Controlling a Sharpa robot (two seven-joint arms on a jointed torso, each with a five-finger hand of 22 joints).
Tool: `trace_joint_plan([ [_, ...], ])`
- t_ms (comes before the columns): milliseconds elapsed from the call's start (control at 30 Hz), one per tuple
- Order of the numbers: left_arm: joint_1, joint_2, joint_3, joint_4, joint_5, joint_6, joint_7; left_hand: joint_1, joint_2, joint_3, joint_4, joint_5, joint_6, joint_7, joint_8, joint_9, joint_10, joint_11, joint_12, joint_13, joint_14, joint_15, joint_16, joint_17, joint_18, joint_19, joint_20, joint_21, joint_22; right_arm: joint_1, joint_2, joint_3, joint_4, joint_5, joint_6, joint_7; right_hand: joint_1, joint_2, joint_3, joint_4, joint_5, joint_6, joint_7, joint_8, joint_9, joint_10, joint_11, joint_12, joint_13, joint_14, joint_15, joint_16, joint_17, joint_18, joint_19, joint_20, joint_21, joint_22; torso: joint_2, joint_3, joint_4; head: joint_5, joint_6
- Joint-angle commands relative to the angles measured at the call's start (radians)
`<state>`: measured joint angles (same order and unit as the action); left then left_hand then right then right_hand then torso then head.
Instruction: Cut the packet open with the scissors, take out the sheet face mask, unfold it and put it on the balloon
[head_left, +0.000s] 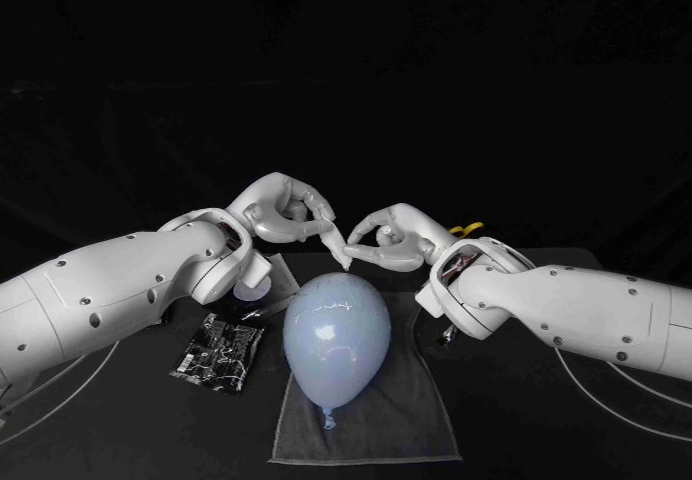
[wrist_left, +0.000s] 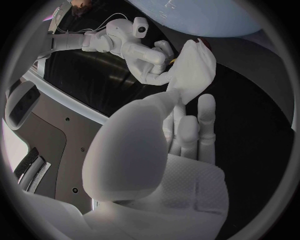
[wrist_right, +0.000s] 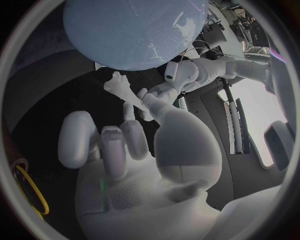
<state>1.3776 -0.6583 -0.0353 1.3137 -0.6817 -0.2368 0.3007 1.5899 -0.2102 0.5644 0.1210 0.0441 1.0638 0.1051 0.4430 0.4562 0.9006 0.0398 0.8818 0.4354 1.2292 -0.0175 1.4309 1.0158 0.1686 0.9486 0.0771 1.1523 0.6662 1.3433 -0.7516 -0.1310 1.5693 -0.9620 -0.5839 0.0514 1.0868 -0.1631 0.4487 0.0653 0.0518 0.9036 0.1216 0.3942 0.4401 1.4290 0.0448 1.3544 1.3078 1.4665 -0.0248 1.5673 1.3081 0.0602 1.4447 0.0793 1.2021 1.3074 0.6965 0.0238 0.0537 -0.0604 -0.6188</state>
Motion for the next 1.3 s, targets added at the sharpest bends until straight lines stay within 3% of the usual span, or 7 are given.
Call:
trace_joint_plan([
  [33,0.002,0.002,0.001,0.002,0.006,0.013,0.005,-0.004,0.006,0.012,-0.004,0.003,-0.007,0.000,0.008,0.003,-0.006,0.003,0.007,0.002,0.004,0.002,0.002,0.003,0.009,-0.006,0.002,0.009,0.003,-0.003,0.008,0.001,-0.005,-0.045,-0.023,-0.006,0.023,0.001,-0.010,-0.001,-0.004,0.014,-0.001,-0.005,0.000,0.005,-0.002,0.008,0.123,0.104,0.001,0.003,0.263,0.007,0.003,0.002,0.005,0.173,0.000,-0.0005,0.0004,0.002,-0.001],
  [500,0.002,0.000,0.001,0.006,0.006,0.014,0.004,-0.004,0.006,0.012,-0.004,0.003,-0.007,0.000,0.008,0.003,-0.006,0.003,0.007,0.002,0.004,0.002,0.002,0.003,0.009,-0.006,0.002,0.009,0.003,-0.009,0.033,0.001,-0.028,-0.055,-0.023,-0.016,0.067,0.018,-0.021,-0.005,-0.004,0.036,-0.009,-0.002,0.002,0.008,-0.009,0.011,0.125,0.104,-0.005,0.003,0.263,0.007,0.005,-0.003,0.010,0.174,0.000,-0.0001,-0.0002,0.004,-0.002],
  [733,0.002,-0.001,0.001,0.007,0.006,0.014,0.004,-0.004,0.006,0.012,-0.004,0.003,-0.007,0.000,0.008,0.003,-0.006,0.003,0.007,0.002,0.004,0.002,0.002,0.003,0.009,-0.006,0.002,0.009,0.003,-0.010,0.036,0.001,-0.032,-0.056,-0.030,-0.013,0.107,0.055,-0.012,-0.010,-0.003,0.063,-0.023,0.009,0.007,0.016,-0.021,0.023,0.132,0.104,-0.014,0.003,0.263,0.005,0.010,-0.009,0.022,0.177,0.000,0.0004,-0.0003,0.004,-0.001],
  [900,0.002,-0.001,0.001,0.008,0.006,0.015,0.004,-0.004,0.006,0.012,-0.004,0.003,-0.007,0.000,0.008,0.003,-0.006,0.003,0.007,0.002,0.004,0.002,0.002,0.003,0.009,-0.006,0.002,0.009,0.003,-0.010,0.038,0.001,-0.032,-0.048,-0.045,-0.005,0.140,0.100,0.004,-0.013,-0.003,0.095,-0.042,0.029,0.017,0.035,-0.037,0.046,0.147,0.104,-0.027,0.003,0.263,0.001,0.019,-0.020,0.046,0.183,0.000,0.0008,0.0001,0.006,-0.004],
  [1100,0.002,-0.001,0.001,0.009,0.006,0.015,0.004,-0.008,0.006,0.017,-0.007,0.003,-0.008,0.000,0.010,0.004,-0.006,0.003,0.008,0.002,0.004,0.002,0.002,0.002,0.009,-0.006,0.003,0.009,0.004,-0.011,0.036,0.001,-0.029,-0.021,-0.056,0.012,0.166,0.121,0.009,-0.019,-0.003,0.112,-0.059,0.051,0.031,0.059,-0.053,0.076,0.167,0.104,-0.041,0.003,0.263,-0.003,0.027,-0.033,0.069,0.189,0.000,0.0005,-0.0005,0.005,-0.005],
  [1300,0.002,-0.003,0.001,0.010,0.006,0.013,0.003,-0.009,0.006,0.018,-0.009,0.004,-0.008,0.000,0.010,0.005,-0.007,0.003,0.008,0.002,0.004,0.002,0.002,0.003,0.009,-0.006,0.003,0.010,0.004,-0.011,0.033,0.001,-0.031,0.088,-0.051,0.058,0.180,0.124,0.012,-0.026,-0.003,0.114,-0.062,0.061,0.038,0.070,-0.056,0.095,0.180,0.104,-0.045,0.003,0.263,-0.005,0.030,-0.037,0.077,0.191,0.000,0.0000,-0.0012,0.002,-0.005],
])
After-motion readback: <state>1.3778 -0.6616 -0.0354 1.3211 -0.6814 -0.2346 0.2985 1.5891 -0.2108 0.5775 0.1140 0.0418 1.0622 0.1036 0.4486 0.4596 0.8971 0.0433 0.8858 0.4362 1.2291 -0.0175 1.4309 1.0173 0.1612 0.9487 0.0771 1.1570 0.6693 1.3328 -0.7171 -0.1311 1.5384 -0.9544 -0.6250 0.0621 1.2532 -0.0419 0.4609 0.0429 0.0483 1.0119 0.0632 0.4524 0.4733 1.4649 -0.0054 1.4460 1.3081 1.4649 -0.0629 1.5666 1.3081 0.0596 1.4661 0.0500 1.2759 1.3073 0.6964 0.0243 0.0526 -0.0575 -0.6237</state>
